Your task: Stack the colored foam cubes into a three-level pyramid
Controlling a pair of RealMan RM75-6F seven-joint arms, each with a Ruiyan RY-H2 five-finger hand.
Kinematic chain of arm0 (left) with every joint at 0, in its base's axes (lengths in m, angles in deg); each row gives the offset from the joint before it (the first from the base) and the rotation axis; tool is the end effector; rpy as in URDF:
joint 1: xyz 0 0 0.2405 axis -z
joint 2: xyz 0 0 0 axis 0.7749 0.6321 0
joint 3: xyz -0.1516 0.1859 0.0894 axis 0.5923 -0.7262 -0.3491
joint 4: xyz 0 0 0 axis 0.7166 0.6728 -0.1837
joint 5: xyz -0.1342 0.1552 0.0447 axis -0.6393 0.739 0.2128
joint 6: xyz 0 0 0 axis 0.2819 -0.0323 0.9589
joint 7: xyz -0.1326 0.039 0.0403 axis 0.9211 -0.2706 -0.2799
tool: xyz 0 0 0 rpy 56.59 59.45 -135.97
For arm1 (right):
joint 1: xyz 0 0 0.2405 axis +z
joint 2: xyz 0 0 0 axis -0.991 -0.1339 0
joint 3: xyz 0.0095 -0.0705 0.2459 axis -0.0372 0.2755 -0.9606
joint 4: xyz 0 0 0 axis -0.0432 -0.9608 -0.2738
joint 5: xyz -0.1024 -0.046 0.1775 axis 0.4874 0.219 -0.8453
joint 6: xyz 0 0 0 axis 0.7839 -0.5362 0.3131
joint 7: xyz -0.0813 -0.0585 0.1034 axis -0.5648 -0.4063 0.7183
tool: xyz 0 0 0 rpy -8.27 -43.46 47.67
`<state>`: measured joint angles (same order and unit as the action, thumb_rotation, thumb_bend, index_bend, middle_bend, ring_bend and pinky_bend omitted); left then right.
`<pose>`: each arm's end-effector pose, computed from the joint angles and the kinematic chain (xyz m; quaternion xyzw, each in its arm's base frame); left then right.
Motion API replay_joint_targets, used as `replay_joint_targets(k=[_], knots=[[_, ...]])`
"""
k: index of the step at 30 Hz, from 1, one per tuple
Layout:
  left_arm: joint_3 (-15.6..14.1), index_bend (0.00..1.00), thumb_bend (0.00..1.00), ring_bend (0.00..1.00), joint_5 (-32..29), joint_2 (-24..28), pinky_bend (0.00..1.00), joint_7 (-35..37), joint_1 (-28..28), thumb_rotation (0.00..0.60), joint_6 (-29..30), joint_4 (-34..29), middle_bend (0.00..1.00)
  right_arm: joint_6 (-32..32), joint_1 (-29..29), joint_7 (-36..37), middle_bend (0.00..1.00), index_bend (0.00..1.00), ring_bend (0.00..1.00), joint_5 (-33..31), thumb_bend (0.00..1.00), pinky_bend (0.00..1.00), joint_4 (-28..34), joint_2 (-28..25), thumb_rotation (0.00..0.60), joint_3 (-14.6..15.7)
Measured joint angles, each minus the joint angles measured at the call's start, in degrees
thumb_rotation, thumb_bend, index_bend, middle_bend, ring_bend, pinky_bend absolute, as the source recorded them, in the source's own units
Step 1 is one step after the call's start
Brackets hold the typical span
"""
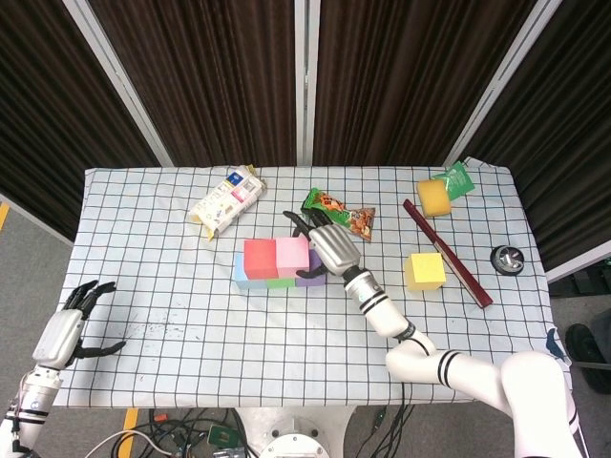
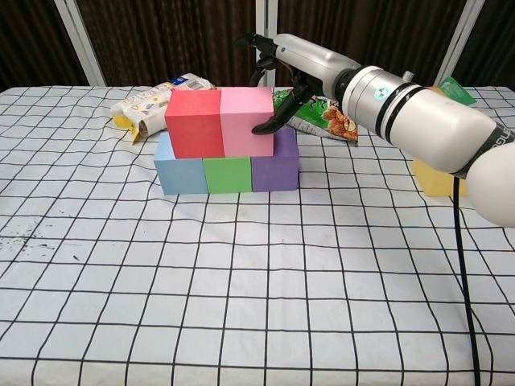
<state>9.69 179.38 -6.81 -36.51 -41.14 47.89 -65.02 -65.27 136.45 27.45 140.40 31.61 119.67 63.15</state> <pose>-0.3414 0.1954 0.0943 -0.5633 -0.5201 -0.4656 0.4421 -0.0670 -0.3953 -0.0619 0.6910 -0.4278 0.5043 0.2921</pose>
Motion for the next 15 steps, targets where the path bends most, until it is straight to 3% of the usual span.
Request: replay_joint_targets(k=[15], knots=[[0.0,0.11,0.0,0.03,-0.1,-0.1,0.01,-0.2,0.1,0.6,-0.2,0.1,0.16,0.0,0.0,0.3,0.49,0.0,0.04,0.3,0.19,0.0,-0.1,0.1,0.6,0.2]])
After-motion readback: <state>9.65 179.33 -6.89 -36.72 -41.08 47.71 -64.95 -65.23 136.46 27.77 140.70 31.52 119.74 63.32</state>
